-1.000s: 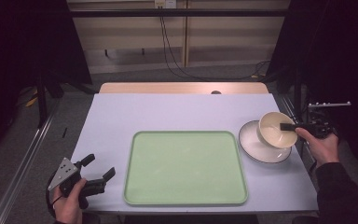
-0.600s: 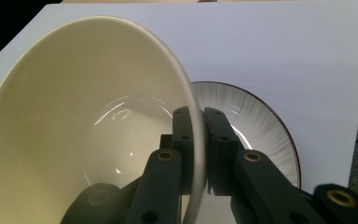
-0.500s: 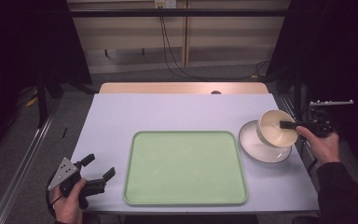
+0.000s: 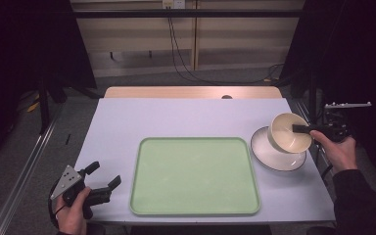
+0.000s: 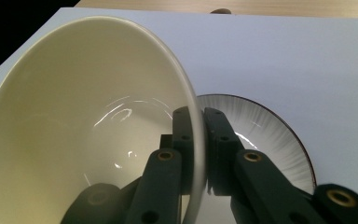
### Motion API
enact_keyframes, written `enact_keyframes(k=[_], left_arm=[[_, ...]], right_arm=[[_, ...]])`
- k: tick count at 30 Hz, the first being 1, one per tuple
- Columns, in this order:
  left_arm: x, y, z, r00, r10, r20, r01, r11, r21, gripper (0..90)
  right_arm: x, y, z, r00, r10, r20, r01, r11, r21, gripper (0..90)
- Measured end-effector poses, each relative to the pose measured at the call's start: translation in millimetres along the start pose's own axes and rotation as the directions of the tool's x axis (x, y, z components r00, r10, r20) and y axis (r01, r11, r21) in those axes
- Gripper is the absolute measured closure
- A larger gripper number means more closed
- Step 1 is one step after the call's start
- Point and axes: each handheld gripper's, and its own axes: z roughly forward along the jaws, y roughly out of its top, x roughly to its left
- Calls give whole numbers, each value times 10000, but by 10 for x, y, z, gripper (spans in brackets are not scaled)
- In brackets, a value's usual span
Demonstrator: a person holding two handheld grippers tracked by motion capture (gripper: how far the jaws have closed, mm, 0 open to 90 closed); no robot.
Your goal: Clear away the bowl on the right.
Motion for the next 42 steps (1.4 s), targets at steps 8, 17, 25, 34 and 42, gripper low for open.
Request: enact_keyframes(k=[8, 17, 25, 34, 42], left_arm=[[-1, 0, 0, 10000, 2, -5, -2, 10000, -5, 20], [0, -2, 1, 10000, -28, 25, 28, 10000, -22, 19], [-6, 2, 10, 10000, -9, 81, 9, 10000, -25, 19], [-1, 1, 9, 9999, -3, 115, 3, 10000, -26, 19], [-2, 6, 9, 10000, 83, 53, -83, 10000, -19, 19]], right_arm=[[92, 48, 36, 9993, -297, -207, 298, 9995, 64, 845], [187, 118, 101, 9981, -517, -340, 525, 9984, 214, 845], [270, 173, 216, 9970, -655, -415, 672, 9969, 409, 845], [376, 274, 326, 9955, -777, -539, 802, 9957, 455, 845], [436, 338, 398, 9940, -840, -703, 872, 9952, 436, 845]])
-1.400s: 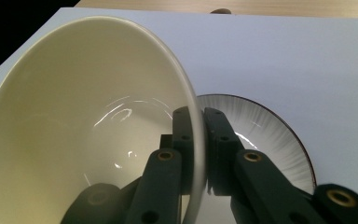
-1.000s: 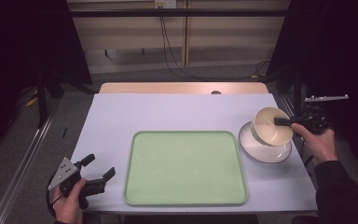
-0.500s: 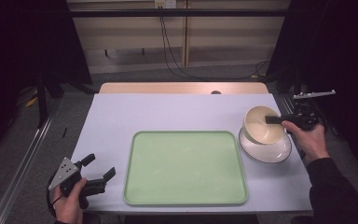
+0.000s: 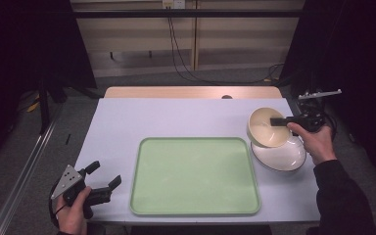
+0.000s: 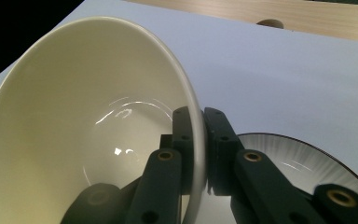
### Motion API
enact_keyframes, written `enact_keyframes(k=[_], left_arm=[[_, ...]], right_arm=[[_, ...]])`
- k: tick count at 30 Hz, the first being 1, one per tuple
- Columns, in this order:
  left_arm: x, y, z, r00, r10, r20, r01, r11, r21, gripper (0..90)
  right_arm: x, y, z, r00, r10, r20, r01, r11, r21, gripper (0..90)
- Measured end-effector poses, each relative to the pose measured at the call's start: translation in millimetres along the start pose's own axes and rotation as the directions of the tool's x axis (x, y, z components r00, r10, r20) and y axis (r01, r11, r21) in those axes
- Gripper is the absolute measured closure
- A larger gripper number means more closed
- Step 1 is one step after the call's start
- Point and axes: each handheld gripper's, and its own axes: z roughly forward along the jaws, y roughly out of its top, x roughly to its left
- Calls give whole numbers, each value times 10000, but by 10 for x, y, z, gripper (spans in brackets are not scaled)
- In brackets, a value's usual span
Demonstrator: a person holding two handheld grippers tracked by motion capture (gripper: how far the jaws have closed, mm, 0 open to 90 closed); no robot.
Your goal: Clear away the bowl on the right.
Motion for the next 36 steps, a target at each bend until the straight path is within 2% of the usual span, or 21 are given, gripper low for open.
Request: enact_keyframes(k=[7, 14, 24, 26, 36], left_arm=[[4, -1, 5, 9999, -28, 109, 29, 10000, -37, 19], [-1, -2, 7, 10000, -47, 22, 47, 10000, -13, 18], [2, -4, 7, 10000, -73, 43, 73, 10000, -2, 18], [2, -4, 9, 10000, -67, 41, 67, 10000, 18, 18], [3, -4, 7, 10000, -85, 50, 85, 10000, 3, 18]], right_arm=[[67, 69, 129, 9998, -93, -146, 96, 9998, 153, 846], [130, 165, 208, 9994, -216, -264, 220, 9996, 152, 845], [146, 222, 345, 9996, 111, -256, -105, 9997, 217, 845], [153, 233, 381, 9996, 34, -284, -27, 9997, 246, 845], [210, 227, 645, 9999, 89, -147, -77, 9968, 790, 845]])
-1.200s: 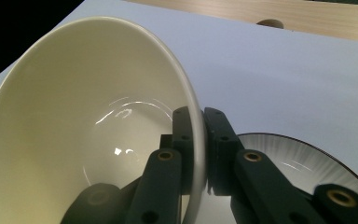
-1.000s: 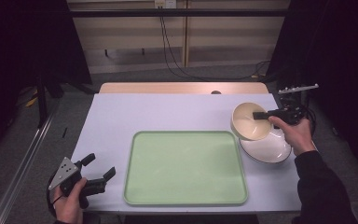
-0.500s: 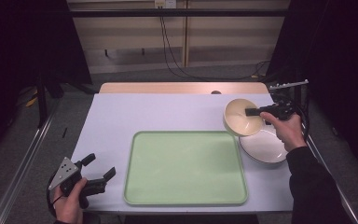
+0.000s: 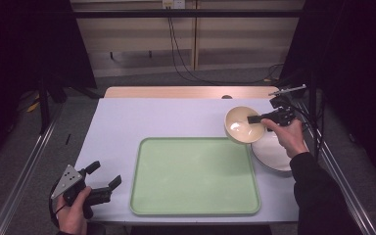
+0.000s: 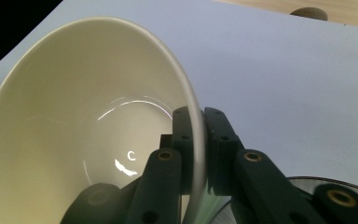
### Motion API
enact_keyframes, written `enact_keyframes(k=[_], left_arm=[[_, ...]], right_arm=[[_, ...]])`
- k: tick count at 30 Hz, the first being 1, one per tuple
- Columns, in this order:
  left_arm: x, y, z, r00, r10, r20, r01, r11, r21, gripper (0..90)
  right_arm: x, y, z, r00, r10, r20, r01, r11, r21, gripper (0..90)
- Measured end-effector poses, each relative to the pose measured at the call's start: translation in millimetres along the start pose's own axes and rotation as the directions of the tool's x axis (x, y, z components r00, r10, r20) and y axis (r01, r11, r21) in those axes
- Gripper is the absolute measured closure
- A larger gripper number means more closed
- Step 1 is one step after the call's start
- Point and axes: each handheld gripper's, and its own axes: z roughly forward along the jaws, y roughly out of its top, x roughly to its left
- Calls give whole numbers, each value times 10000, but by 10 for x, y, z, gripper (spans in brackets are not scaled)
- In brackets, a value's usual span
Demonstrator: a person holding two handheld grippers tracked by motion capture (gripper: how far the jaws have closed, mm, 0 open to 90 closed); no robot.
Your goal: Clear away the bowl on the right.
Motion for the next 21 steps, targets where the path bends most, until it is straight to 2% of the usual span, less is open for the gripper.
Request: enact_keyframes(k=[9, 15, 21], left_arm=[[0, 0, 0, 10000, 28, -1, -28, 10000, 23, 18], [-2, 0, 3, 10000, 26, 3, -26, 10000, 25, 18], [-1, -1, -3, 10000, 12, 9, -12, 10000, 1, 18]], right_arm=[[33, -5, 184, 10000, 43, 84, -47, 9987, 508, 845], [46, -24, 290, 10000, -61, -76, 67, 9974, 718, 845], [55, -36, 391, 9997, -260, -21, 260, 9944, 1025, 845]])
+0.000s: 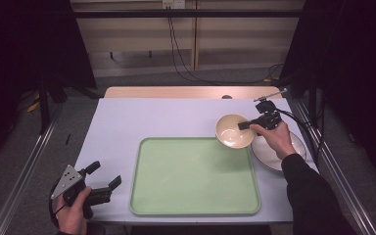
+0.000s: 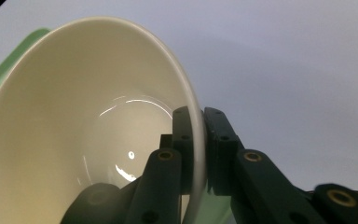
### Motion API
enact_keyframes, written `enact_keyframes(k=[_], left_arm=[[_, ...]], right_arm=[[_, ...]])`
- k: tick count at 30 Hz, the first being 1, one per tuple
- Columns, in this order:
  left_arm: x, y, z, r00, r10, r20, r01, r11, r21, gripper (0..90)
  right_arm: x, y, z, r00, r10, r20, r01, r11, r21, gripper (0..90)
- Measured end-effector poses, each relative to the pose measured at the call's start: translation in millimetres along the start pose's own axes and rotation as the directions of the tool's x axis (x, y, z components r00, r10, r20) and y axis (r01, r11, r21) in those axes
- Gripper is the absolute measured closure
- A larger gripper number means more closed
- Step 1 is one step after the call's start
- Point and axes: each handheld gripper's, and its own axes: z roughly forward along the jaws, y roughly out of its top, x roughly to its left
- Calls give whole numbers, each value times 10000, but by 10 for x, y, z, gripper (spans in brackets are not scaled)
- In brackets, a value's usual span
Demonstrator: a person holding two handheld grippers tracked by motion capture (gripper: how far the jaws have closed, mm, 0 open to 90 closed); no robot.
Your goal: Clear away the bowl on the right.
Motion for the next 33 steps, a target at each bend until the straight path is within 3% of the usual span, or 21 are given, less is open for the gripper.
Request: enact_keyframes(k=[21, 30, 33], left_arm=[[0, 0, -1, 10000, 25, -5, -25, 10000, 4, 18], [1, 0, -2, 10000, -11, 67, 11, 10000, -12, 18], [2, 1, -3, 10000, 31, 78, -31, 10000, -13, 18]], right_arm=[[-83, -80, 209, 9989, 338, 317, -364, 9958, 843, 844], [-87, -121, 311, 9987, 254, 445, -306, 9923, 1204, 844], [-102, -144, 348, 9992, 314, 246, -344, 9909, 1298, 845]])
